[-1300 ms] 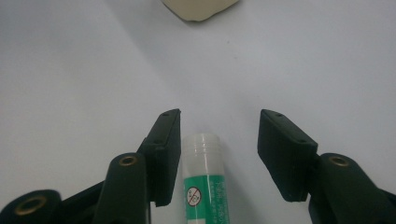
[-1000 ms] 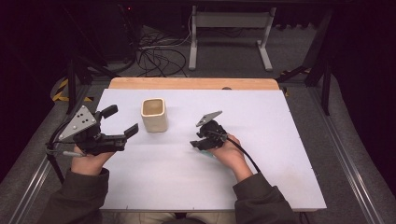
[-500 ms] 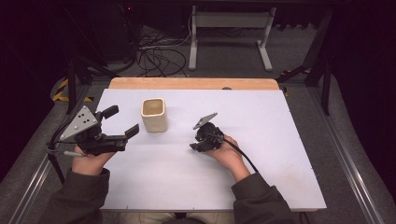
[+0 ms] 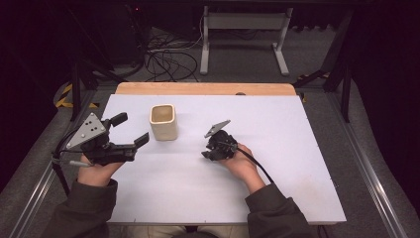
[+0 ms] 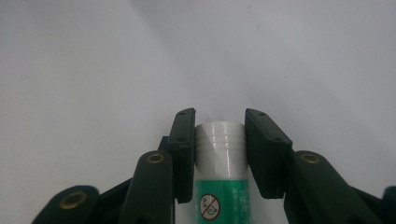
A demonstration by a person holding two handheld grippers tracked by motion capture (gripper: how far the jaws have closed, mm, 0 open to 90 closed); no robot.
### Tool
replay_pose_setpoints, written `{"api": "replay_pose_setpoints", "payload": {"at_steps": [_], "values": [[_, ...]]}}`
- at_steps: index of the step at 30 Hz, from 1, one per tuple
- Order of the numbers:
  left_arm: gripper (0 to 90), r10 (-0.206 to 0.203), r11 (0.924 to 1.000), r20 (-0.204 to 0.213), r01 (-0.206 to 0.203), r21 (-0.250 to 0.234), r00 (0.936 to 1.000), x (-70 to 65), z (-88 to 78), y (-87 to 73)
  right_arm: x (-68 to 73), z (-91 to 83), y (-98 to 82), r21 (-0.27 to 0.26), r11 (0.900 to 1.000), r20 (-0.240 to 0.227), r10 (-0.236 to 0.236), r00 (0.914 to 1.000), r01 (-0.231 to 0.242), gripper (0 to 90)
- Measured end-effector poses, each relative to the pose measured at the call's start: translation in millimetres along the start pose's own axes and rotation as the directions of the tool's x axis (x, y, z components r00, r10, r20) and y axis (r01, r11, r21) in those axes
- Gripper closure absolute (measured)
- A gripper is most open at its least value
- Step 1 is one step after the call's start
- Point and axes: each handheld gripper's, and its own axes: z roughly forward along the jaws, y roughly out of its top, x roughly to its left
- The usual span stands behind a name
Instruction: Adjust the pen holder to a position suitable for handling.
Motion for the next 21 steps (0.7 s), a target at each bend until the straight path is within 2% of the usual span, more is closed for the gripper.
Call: {"api": "replay_pose_setpoints", "payload": {"at_steps": [4, 9, 21], "values": [[6.3, 0.003, 1.0000, 0.002, -0.003, 0.003, 1.0000, -0.6, 1.1, -0.4, 0.7, -10.6, 2.6, -0.048, 0.999, 0.004, 0.007, 1.0000, -0.007, 65.5], [6.3, 0.004, 0.9999, 0.006, -0.004, 0.012, 1.0000, -2.4, 3.4, -1.1, 2.6, -24.2, 6.2, -0.121, 0.993, 0.001, 0.019, 0.9998, -0.018, 65.6], [6.7, 0.011, 0.9996, 0.018, -0.011, 0.025, 0.9998, -6.5, 10.7, -4.3, 6.8, -42.3, 9.3, -0.209, 0.978, -0.010, 0.016, 0.9998, -0.018, 65.8]]}}
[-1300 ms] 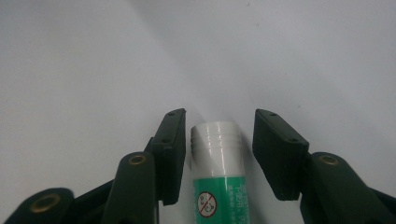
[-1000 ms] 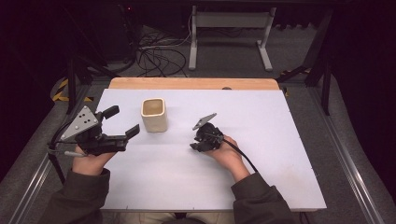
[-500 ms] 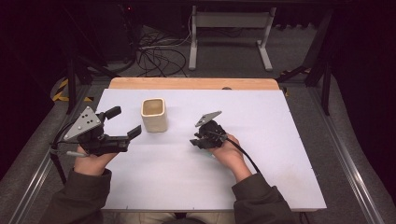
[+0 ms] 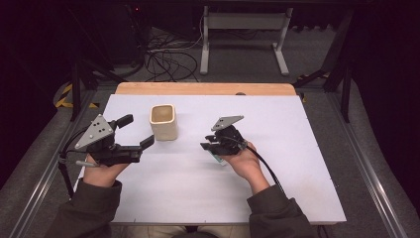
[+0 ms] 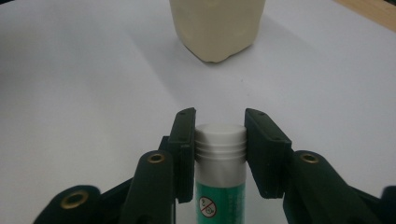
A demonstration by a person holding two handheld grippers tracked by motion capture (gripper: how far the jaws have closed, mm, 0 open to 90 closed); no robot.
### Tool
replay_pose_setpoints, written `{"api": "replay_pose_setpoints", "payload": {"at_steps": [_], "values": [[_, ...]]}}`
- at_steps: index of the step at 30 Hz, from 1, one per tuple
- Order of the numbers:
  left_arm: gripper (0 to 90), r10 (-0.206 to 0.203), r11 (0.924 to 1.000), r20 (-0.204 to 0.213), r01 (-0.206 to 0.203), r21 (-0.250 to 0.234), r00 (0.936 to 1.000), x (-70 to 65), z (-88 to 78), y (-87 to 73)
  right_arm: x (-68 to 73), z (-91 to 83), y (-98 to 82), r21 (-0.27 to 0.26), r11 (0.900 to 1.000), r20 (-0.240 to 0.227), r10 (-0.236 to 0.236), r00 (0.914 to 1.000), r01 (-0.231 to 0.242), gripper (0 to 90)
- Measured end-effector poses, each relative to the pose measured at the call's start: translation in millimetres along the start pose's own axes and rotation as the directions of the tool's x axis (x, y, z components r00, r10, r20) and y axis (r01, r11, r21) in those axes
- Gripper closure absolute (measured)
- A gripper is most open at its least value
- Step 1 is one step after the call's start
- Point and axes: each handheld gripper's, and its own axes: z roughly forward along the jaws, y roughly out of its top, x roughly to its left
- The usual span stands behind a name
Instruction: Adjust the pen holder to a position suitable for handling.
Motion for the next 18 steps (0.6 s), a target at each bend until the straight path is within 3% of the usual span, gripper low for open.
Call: {"api": "replay_pose_setpoints", "payload": {"at_steps": [10, 18], "values": [[6.7, 0.008, 0.9998, 0.020, -0.009, 0.020, 0.9998, -5.7, 9.8, -3.2, 3.7, -11.9, 3.3, -0.085, 0.996, 0.016, -0.014, 0.9998, 0.016, 65.8], [6.7, 0.012, 0.9995, 0.033, -0.013, 0.031, 0.9994, -10.7, 16.5, -5.7, 8.6, -22.6, 7.0, -0.184, 0.982, 0.047, -0.029, 0.9985, 0.037, 65.8]]}}
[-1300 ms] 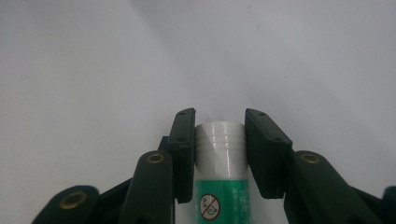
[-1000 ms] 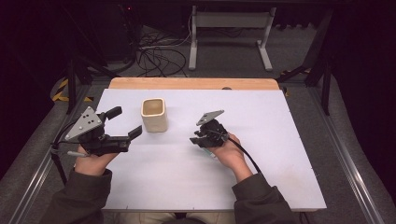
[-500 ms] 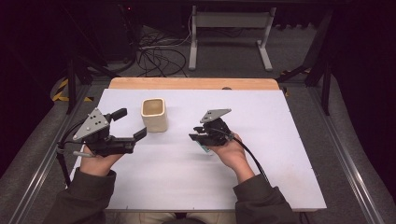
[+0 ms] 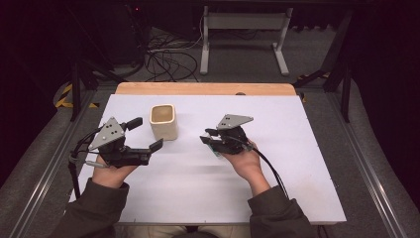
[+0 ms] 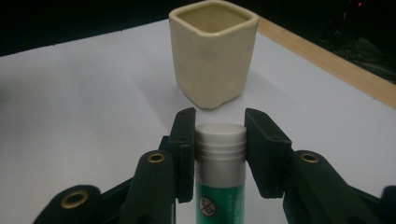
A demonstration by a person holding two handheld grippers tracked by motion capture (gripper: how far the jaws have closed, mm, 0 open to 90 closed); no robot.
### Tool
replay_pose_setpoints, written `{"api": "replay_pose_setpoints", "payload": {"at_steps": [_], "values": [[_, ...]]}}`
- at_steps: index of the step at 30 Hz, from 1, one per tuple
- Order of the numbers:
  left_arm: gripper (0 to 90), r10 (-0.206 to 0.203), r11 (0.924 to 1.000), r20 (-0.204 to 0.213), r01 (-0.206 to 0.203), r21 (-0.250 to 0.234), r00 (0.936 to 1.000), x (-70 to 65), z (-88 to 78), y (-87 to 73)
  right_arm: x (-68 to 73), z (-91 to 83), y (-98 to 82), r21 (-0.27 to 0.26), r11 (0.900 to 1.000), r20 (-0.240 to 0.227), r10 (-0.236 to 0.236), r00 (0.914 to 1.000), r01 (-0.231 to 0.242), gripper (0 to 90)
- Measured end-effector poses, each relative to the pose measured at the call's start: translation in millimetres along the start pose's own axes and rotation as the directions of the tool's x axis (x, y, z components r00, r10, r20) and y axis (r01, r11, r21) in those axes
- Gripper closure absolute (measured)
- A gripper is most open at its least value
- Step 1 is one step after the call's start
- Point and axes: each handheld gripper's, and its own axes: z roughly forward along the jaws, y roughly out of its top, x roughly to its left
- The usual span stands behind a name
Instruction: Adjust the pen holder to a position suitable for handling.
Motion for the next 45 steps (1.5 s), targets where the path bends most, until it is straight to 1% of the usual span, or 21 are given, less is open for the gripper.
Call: {"api": "replay_pose_setpoints", "payload": {"at_steps": [5, 9, 11, 18, 21, 23, 25, 28, 33, 37, 40, 41, 45], "values": [[6.7, -0.001, 1.0000, 0.009, 0.001, 0.006, 1.0000, -3.2, 5.6, -2.5, 2.3, -8.6, 4.2, -0.071, 0.997, 0.023, -0.002, 0.9997, 0.004, 65.8], [6.7, -0.003, 0.9999, 0.021, 0.002, 0.013, 0.9998, -6.7, 13.0, -6.2, 5.6, -14.5, 7.7, -0.110, 0.994, 0.027, -0.010, 0.9996, 0.013, 65.8], [6.8, 0.001, 0.9998, 0.026, -0.002, 0.021, 0.9997, -8.8, 17.2, -8.3, 7.3, -16.7, 9.2, -0.125, 0.992, 0.029, -0.012, 0.9995, 0.015, 65.8], [7.3, -0.011, 0.9994, 0.053, 0.009, 0.034, 0.9985, -18.3, 33.5, -18.3, 11.5, -20.8, 12.3, -0.161, 0.987, 0.028, -0.025, 0.9993, 0.029, 65.7], [7.8, -0.005, 0.9994, 0.060, 0.003, 0.035, 0.9982, -22.7, 39.6, -21.9, 13.7, -22.2, 13.8, -0.178, 0.983, 0.025, -0.033, 0.9991, 0.037, 65.7], [8.1, -0.010, 0.9995, 0.066, 0.008, 0.029, 0.9978, -25.1, 42.9, -24.0, 15.3, -23.6, 15.0, -0.189, 0.981, 0.026, -0.037, 0.9990, 0.042, 65.8], [8.1, -0.019, 0.9995, 0.071, 0.017, 0.026, 0.9973, -27.2, 45.7, -26.0, 17.0, -25.3, 16.3, -0.203, 0.978, 0.028, -0.041, 0.9988, 0.046, 65.7], [8.1, -0.020, 0.9995, 0.075, 0.019, 0.024, 0.9970, -29.7, 48.9, -28.0, 19.7, -27.9, 18.3, -0.226, 0.973, 0.028, -0.047, 0.9985, 0.052, 65.7], [9.0, -0.027, 0.9996, 0.087, 0.027, -0.003, 0.9958, -34.4, 51.9, -29.8, 25.8, -30.7, 21.7, -0.262, 0.963, 0.025, -0.062, 0.9977, 0.067, 65.7], [9.9, -0.018, 0.9998, 0.098, 0.019, -0.010, 0.9950, -38.6, 55.2, -32.0, 31.2, -31.7, 24.0, -0.286, 0.955, 0.018, -0.071, 0.9973, 0.074, 65.7], [10.5, -0.017, 0.9997, 0.106, 0.019, -0.013, 0.9942, -42.1, 57.8, -33.8, 35.1, -31.6, 25.3, -0.304, 0.950, 0.005, -0.077, 0.9970, 0.075, 65.7], [10.8, -0.017, 0.9997, 0.107, 0.019, -0.018, 0.9941, -43.5, 58.6, -34.4, 36.5, -31.4, 25.7, -0.305, 0.949, 0.002, -0.079, 0.9969, 0.076, 65.7], [12.8, -0.002, 0.9995, 0.127, 0.006, -0.032, 0.9920, -48.8, 60.8, -35.5, 42.6, -28.9, 26.6, -0.329, 0.940, -0.009, -0.094, 0.9955, 0.086, 65.8]]}}
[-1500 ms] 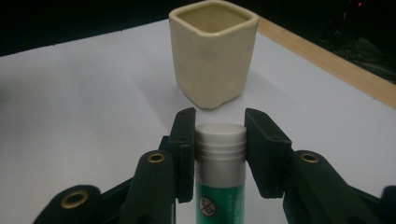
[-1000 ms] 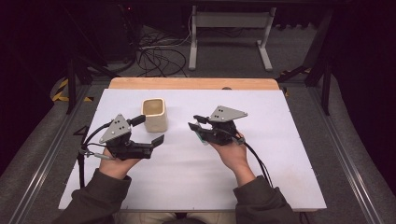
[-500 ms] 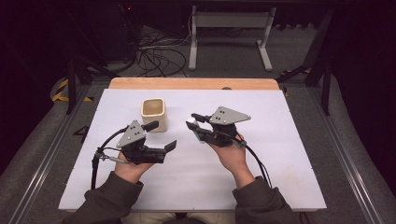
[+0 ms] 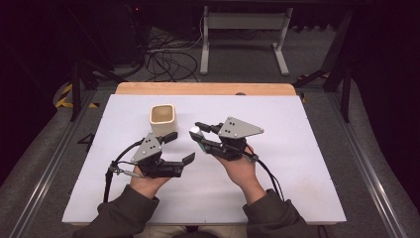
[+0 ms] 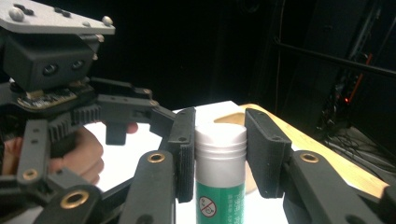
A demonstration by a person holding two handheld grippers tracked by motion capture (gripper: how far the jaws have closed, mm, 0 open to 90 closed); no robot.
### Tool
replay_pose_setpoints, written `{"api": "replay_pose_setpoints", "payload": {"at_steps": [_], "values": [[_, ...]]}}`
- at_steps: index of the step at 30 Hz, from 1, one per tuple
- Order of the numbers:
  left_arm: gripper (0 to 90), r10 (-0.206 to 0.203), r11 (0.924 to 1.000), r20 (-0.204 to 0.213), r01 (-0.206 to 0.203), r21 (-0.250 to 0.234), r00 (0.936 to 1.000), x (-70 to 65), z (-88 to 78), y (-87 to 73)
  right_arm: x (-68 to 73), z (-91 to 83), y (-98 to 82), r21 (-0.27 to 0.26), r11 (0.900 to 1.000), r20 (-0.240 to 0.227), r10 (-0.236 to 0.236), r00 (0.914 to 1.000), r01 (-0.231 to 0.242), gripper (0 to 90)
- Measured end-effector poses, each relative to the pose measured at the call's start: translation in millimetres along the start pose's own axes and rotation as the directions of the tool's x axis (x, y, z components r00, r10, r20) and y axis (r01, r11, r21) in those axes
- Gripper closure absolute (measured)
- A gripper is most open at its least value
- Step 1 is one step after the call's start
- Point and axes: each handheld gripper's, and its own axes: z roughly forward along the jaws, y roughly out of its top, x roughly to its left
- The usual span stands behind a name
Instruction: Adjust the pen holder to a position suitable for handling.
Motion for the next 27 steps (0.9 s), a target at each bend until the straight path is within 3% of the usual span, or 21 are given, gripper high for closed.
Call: {"api": "replay_pose_setpoints", "payload": {"at_steps": [17, 27], "values": [[19.0, 0.000, 1.0000, 0.016, 0.000, -0.007, 0.9999, -8.6, 8.7, -7.4, 24.3, 7.6, 2.3, -0.095, 0.995, -0.062, -0.030, 0.9976, 0.024, 65.7], [32.4, 0.007, 0.9997, 0.016, -0.006, -0.023, 0.9999, -10.0, 8.2, -8.5, 28.7, 7.1, 2.6, -0.124, 0.992, -0.059, -0.038, 0.9975, 0.030, 65.7]]}}
